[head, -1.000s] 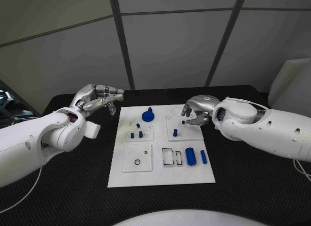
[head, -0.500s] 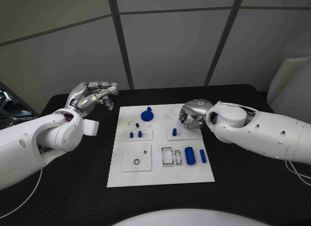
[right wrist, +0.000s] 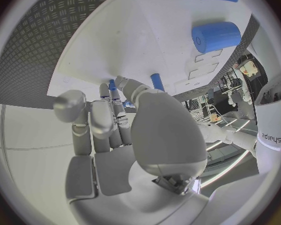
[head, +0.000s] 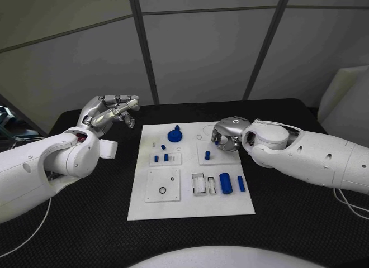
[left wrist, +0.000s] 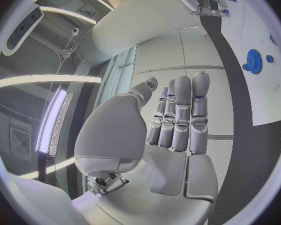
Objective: Assemble the parts on the task board
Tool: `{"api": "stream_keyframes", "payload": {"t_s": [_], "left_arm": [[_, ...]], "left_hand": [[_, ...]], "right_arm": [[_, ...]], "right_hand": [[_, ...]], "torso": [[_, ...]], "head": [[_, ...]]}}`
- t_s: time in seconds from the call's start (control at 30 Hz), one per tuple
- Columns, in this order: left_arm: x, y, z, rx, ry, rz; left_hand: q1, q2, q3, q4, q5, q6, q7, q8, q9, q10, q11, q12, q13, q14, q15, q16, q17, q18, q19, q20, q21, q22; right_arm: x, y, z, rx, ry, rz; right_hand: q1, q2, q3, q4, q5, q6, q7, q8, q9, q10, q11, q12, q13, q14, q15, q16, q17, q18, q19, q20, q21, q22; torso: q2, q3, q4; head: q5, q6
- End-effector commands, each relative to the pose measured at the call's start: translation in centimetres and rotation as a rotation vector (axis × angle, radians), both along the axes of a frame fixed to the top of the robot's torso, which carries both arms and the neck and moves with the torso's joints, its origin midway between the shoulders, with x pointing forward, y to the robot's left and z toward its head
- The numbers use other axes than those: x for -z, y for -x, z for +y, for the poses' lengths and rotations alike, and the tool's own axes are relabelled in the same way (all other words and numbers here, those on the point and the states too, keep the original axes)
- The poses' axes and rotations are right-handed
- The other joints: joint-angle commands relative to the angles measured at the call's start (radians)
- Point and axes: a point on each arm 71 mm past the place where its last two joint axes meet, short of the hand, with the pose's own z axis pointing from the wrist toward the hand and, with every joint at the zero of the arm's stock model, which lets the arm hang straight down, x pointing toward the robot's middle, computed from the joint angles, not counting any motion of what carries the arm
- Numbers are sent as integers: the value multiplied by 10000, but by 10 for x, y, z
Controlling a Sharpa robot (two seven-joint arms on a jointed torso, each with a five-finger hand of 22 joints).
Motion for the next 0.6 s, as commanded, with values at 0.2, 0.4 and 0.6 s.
{"api": "stream_keyframes", "payload": {"t_s": [0.2, 0.4, 0.6], "left_arm": [[-1, -1, -1, 17, 132, -53], [0, -1, 0, 27, 118, 8], [0, -1, -1, 72, 117, 77]], "left_hand": [[-43, 177, -206, 122, -20, 15, 3, 52, -14, -118, 23, 91, 34, 54, 26, -9, -26, -160, -68, 5, -120, -69], [-61, 196, -303, 178, -20, -1, 6, 49, -17, -161, 27, 132, 45, 53, 32, -2, -41, -152, -79, 11, -196, -119], [-51, 194, -335, 184, -19, -15, 7, 45, -19, -181, 29, 145, 48, 48, 33, -1, -47, -144, -94, 13, -251, -150]], "right_arm": [[-1, 0, 2, -163, -9, -40], [1, -1, 1, -50, 162, 117], [2, -2, 1, 42, 316, 223]], "right_hand": [[30, 280, 174, -89, -204, 604, -138, 257, 118, 611, -143, 215, 77, 349, -102, 313, 239, -253, 124, 27, 700, 794], [224, 503, 326, -313, -424, 898, -214, 359, 171, 926, -243, 244, 123, 357, -186, 450, 314, -333, 218, -64, 1151, 1312], [286, 545, 499, -511, -443, 884, -179, 292, 152, 938, -213, 120, 108, 332, -171, 475, 266, -360, 202, -73, 1319, 1491]], "torso": [[-13, 2, -2], [-15, 4, 0], [-18, 2, 5]], "head": [[6, -43], [-1, -66], [-17, -94]]}}
